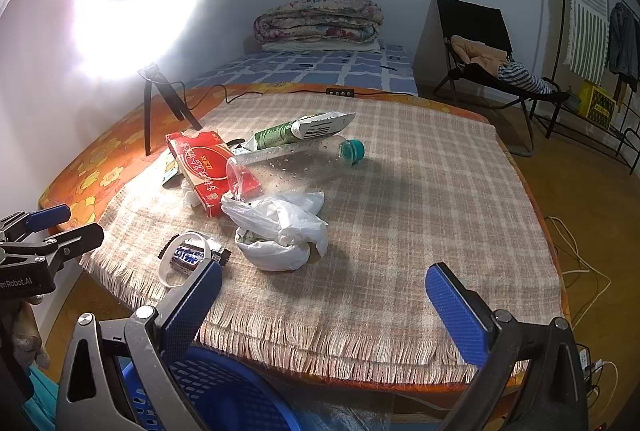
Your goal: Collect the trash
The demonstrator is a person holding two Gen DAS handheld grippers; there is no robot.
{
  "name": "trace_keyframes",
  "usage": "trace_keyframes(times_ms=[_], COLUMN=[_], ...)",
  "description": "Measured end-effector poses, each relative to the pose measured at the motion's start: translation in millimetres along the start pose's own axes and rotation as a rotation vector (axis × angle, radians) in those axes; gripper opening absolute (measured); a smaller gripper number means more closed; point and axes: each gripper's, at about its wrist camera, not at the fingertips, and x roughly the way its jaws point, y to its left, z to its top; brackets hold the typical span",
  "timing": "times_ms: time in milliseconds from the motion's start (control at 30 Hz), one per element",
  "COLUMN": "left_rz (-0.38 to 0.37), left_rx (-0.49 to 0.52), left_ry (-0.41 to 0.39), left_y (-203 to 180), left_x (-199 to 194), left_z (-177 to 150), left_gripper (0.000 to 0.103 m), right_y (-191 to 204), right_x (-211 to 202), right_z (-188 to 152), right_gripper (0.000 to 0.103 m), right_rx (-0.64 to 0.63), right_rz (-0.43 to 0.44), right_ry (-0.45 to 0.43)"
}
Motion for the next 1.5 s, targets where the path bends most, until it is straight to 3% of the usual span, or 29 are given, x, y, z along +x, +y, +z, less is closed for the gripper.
trace_keyframes(times_ms=[533,833,1033,1200,1500], left_rz=[0.012,-0.013,-0.049,-0.099,-0.169], left_rx=[-0.002,-0.006,0.017,0.038,0.048], left_ry=[0.022,0.068,0.086,0.15,0.251], left_y=[14,22,19,9,0], left_x=[0,7,13,30,71], left_z=[-9,-10,-8,-6,3], left_gripper=[0.098,0.098,0.096,0.078,0.04], right_y=[2,3,-8,-13,5], right_x=[2,10,17,35,75], right_z=[-3,-11,-3,6,20], right_gripper=[0.103,0.103,0.103,0.102,0.093], right_rx=[-0.006,-0.082,-0.083,-0.041,-0.074], right_rz=[-0.004,-0.014,0.055,0.17,0.243], right_ry=[0.003,-0.011,0.016,0.078,0.138])
